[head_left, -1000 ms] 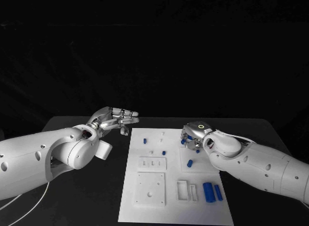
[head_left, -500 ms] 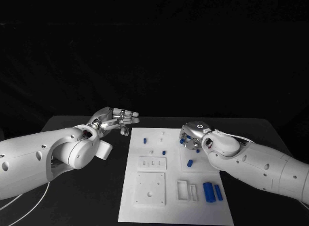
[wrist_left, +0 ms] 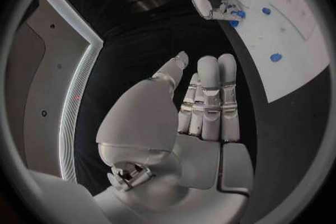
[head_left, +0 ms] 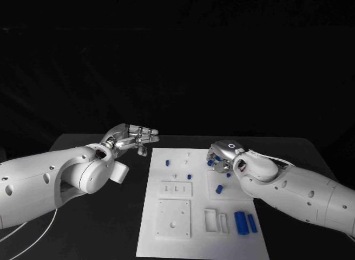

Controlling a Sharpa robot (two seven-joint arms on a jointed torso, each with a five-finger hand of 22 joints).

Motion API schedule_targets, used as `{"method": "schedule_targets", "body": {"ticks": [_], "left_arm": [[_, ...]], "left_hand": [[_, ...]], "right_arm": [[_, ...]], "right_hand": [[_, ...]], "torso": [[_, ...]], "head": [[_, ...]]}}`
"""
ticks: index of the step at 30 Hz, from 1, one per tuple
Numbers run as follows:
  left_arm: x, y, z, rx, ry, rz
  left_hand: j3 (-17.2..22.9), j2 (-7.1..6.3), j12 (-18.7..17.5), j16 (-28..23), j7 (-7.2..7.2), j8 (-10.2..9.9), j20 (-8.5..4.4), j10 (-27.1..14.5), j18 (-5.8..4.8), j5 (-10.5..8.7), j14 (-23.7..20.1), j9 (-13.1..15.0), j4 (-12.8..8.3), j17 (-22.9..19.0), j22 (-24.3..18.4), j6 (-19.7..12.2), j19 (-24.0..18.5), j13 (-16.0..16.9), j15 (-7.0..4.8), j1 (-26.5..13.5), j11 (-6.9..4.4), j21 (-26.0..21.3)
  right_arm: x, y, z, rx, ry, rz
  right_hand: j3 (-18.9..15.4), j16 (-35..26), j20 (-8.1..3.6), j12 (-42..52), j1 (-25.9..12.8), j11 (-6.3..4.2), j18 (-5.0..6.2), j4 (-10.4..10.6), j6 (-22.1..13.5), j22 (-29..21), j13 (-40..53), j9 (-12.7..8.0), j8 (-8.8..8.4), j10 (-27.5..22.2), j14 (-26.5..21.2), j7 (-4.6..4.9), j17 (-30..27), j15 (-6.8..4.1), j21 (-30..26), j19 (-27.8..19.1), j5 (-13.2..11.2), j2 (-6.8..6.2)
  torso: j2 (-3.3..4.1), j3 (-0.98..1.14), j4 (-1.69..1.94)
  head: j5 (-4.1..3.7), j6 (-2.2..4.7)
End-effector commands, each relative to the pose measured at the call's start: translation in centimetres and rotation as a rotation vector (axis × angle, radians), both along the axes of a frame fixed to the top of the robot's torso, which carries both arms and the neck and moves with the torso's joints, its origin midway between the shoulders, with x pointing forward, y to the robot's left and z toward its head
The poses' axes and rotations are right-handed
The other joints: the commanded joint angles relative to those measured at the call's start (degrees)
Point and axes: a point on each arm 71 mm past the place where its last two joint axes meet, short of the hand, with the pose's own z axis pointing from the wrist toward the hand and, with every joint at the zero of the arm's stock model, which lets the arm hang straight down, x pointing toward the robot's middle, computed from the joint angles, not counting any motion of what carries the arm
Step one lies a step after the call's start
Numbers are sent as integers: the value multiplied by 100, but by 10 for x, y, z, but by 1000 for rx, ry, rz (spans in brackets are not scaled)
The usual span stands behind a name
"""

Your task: Assemble the parts on the task board

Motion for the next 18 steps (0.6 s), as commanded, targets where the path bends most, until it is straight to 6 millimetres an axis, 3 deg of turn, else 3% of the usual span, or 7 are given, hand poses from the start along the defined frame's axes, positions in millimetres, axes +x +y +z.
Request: {"method": "schedule_targets", "body": {"ticks": [1, 6, 18], "left_arm": [[1, 0, 1, 0, -4, -6], [2, 1, 1, 3, -4, 1], [2, -2, 0, 3, -1, -5]], "left_hand": [[14, -10, -19, 22, 2, -17, 16, -39, 93, -9, 39, 5, 11, -6, -9, -49, -13, 4, 4, -13, 4, 39], [14, -10, -19, 22, 2, -17, 16, -39, 93, -9, 39, 5, 11, -6, -9, -49, -13, 4, 4, -13, 4, 39], [1, -8, -19, 29, 3, -16, 16, -42, 93, -9, 42, 5, 23, -10, -16, -48, -10, 4, 4, -13, 4, 42]], "right_arm": [[1, 2, 9, 26, -43, -27], [3, 8, 22, 71, -100, -46], [10, 32, 24, 97, -123, -56]], "right_hand": [[28, 34, -57, 6, -12, 8, 9, -8, 42, 20, 10, 42, 23, 49, 10, -2, 5, -48, 14, 0, -9, 24], [65, 52, -65, 5, -9, 4, 8, -6, 64, 93, 9, 42, 22, 62, 11, -6, 15, -55, 8, 1, -55, 1], [62, 54, -64, 5, -1, 5, 9, 3, 63, 131, 9, 40, 22, 57, 9, -6, 12, -53, -10, -3, -88, 4]], "torso": [[1, -8, 4], [13, -7, 16], [37, -12, 60]], "head": [[5, 38], [-5, 65], [0, 47]]}}
